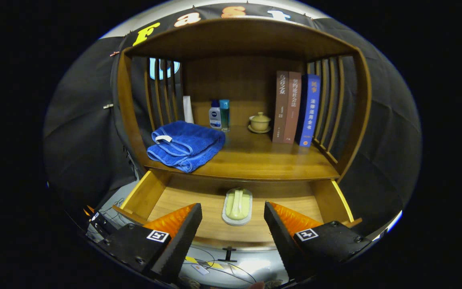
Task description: Pull open the drawer, take out the items inside it, and place them on the countertop above the cabinet.
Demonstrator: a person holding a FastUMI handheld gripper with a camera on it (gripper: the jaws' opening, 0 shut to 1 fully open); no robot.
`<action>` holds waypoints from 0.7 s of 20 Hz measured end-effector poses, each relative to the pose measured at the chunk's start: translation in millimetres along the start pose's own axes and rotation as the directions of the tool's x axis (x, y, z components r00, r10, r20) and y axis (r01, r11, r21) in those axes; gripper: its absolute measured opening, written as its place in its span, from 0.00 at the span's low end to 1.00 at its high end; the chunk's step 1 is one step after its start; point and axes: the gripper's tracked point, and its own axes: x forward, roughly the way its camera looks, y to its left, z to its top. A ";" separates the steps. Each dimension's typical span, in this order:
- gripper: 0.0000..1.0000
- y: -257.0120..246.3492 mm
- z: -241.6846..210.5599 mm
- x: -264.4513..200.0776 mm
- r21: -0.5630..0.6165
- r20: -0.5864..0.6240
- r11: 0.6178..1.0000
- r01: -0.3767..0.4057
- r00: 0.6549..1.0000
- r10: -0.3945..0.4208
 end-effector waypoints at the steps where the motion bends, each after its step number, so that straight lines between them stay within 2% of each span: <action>1: 0.98 1.7 -3.9 15.9 0.005 -0.049 1.000 -0.006 0.999 0.007; 3: 0.98 2.2 -16.8 47.2 0.022 -0.156 1.000 -0.012 0.988 0.015; 5: 0.99 -6.2 -29.0 78.0 0.005 -0.237 1.000 0.016 0.971 -0.015; 11: 0.96 -13.6 -59.1 132.1 0.006 -0.354 0.997 0.074 0.933 -0.067; 13: 0.89 -15.2 -63.9 144.1 0.018 -0.370 0.995 0.097 0.925 -0.084; 14: 0.83 -15.4 -66.6 147.8 0.019 -0.381 0.994 0.106 0.920 -0.091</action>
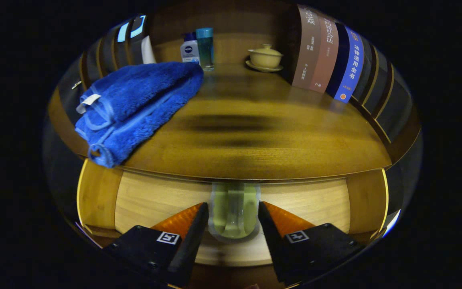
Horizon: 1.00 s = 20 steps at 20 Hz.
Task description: Pull open the drawer, take out the items inside it, and place them on the countertop above the cabinet.
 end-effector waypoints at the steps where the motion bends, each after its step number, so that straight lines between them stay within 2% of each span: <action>1: 0.77 1.4 -2.7 4.6 -0.006 -0.018 1.000 -0.001 1.000 0.001; 6: 0.32 -0.2 -6.2 11.6 -0.025 -0.052 0.999 0.031 0.998 -0.032; 9: 0.19 5.9 -3.9 5.9 -0.050 -0.041 0.999 -0.011 0.999 0.009; 12: 0.18 6.2 -3.8 -4.8 -0.009 -0.026 0.999 -0.032 0.999 0.032; 20: 0.18 30.3 3.6 -80.4 -0.073 0.010 0.984 -0.161 0.987 0.162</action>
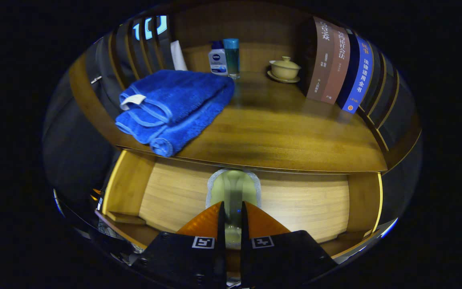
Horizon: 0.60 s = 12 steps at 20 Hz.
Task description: Pull open the drawer, take out the items inside it, and place them on the countertop above the cabinet.
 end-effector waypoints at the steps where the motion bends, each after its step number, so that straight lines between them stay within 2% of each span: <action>1: 0.18 3.9 4.1 -9.8 0.003 0.005 1.000 -0.015 1.000 0.015; 4: 0.19 10.2 16.7 -36.8 0.005 0.021 0.999 -0.050 0.999 0.050; 7: 0.19 0.8 35.6 -57.5 0.001 0.062 0.999 -0.038 0.997 0.038; 9: 0.18 -12.3 53.6 -63.1 0.005 0.087 1.000 0.003 0.996 -0.003; 12: 0.18 -36.5 92.3 -45.0 -0.005 0.137 0.996 0.085 0.987 -0.083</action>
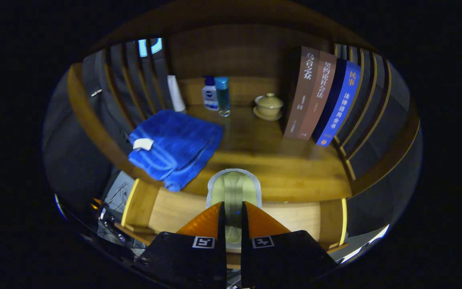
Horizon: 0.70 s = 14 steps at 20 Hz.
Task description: Pull open the drawer, take out the items inside it, and place them on the countertop above the cabinet.
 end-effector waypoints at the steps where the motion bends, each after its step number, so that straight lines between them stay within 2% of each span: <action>1: 0.18 -6.3 9.2 10.2 -0.015 0.002 1.000 0.021 1.000 -0.021; 8: 0.18 -25.3 33.1 73.5 0.017 -0.050 0.996 0.085 0.995 -0.084; 14: 0.18 -29.8 44.2 95.4 0.019 -0.058 0.993 0.120 0.991 -0.119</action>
